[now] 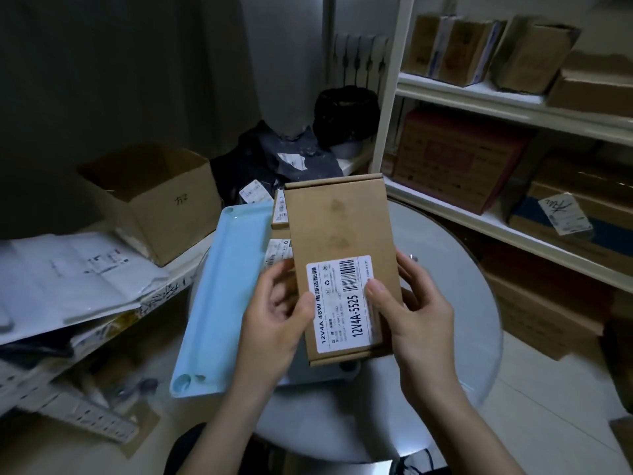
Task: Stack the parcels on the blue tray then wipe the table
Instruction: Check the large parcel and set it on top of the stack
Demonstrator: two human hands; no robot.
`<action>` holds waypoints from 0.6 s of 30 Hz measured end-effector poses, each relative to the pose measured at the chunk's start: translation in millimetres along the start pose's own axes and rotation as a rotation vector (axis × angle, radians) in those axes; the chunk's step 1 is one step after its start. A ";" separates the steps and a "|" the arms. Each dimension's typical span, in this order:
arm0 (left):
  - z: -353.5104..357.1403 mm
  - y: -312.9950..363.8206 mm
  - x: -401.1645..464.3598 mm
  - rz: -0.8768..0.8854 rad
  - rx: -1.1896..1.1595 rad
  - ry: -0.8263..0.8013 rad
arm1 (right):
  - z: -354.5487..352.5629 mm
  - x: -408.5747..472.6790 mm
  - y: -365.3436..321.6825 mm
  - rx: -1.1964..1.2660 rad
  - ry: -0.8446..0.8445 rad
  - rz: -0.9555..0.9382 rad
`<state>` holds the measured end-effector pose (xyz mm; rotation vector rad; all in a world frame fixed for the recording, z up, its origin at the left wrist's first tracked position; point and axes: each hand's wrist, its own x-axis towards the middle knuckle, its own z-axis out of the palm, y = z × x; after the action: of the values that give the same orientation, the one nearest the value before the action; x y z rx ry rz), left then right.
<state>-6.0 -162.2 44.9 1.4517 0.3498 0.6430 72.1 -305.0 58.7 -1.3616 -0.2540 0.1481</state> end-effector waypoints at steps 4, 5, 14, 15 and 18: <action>-9.5 9.0 5.6 -0.012 0.033 -0.033 | 6.7 -1.1 -8.1 -0.031 -0.022 -0.042; -12.3 10.5 5.6 -0.012 0.056 -0.055 | 6.3 -1.6 -9.8 -0.063 -0.032 -0.062; -19.3 34.8 -2.1 0.444 0.154 -0.080 | -7.2 -13.4 -43.2 0.264 -0.124 0.032; -21.3 34.7 0.2 0.520 0.238 -0.068 | -8.4 -13.6 -47.7 0.273 -0.187 0.077; -23.6 32.9 10.4 0.642 0.501 -0.007 | -8.5 -9.6 -43.1 0.221 -0.270 0.146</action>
<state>-18.1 -137.3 76.1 2.0711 0.0219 1.1165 63.3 -324.3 98.3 -1.1388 -0.3531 0.4707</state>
